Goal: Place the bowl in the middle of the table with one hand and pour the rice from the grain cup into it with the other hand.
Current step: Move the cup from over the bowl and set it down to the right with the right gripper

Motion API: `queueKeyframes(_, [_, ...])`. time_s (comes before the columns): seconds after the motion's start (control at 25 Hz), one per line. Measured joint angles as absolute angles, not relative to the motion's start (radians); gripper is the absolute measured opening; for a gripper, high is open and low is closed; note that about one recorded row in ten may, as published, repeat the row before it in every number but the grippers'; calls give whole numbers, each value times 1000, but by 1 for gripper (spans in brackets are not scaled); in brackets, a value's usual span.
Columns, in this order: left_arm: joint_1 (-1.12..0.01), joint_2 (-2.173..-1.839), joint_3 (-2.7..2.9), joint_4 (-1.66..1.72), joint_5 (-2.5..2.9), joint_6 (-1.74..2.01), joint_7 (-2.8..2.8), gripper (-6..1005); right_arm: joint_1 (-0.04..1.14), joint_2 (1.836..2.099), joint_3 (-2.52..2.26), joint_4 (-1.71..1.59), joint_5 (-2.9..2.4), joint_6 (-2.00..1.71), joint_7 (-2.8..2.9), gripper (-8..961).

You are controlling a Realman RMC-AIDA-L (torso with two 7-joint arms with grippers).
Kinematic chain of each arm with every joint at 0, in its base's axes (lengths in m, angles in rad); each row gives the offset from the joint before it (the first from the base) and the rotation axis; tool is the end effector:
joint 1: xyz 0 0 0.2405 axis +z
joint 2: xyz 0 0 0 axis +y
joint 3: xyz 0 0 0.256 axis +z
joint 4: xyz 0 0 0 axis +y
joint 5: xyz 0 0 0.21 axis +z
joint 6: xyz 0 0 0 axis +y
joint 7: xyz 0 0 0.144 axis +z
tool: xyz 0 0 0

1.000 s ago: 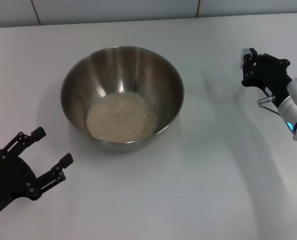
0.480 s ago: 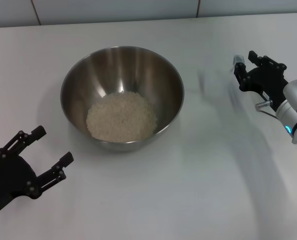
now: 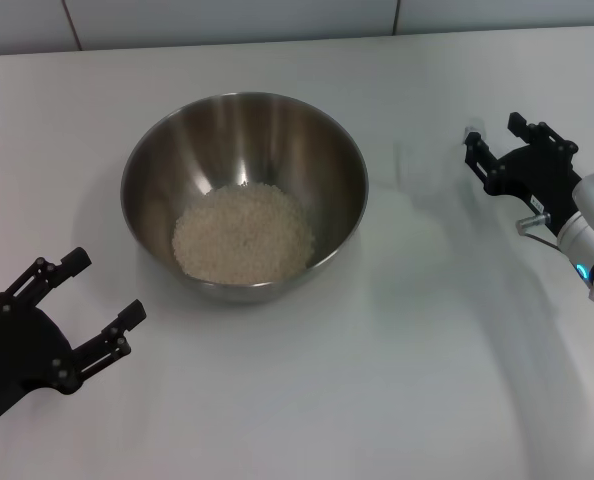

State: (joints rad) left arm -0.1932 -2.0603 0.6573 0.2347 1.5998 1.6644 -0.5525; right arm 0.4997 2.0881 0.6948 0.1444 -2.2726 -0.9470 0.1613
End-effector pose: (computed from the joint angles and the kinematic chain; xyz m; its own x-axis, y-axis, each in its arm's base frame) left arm -0.3363 0.2073 -0.0184 0.7139 0.0048 0.7002 0.4721 -0.7418 -0.4763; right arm 0.3261 0.3415 -0.0531 0.7656 -0.1542 -0.6246 -0.6407 -0.2706 -0.7185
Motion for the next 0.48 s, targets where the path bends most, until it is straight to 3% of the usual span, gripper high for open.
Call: queueKeyframes(0.48, [-193, -2060, 656, 235, 1598, 1666, -552, 848, 442, 2089, 661, 148, -2276, -1022, 163, 625])
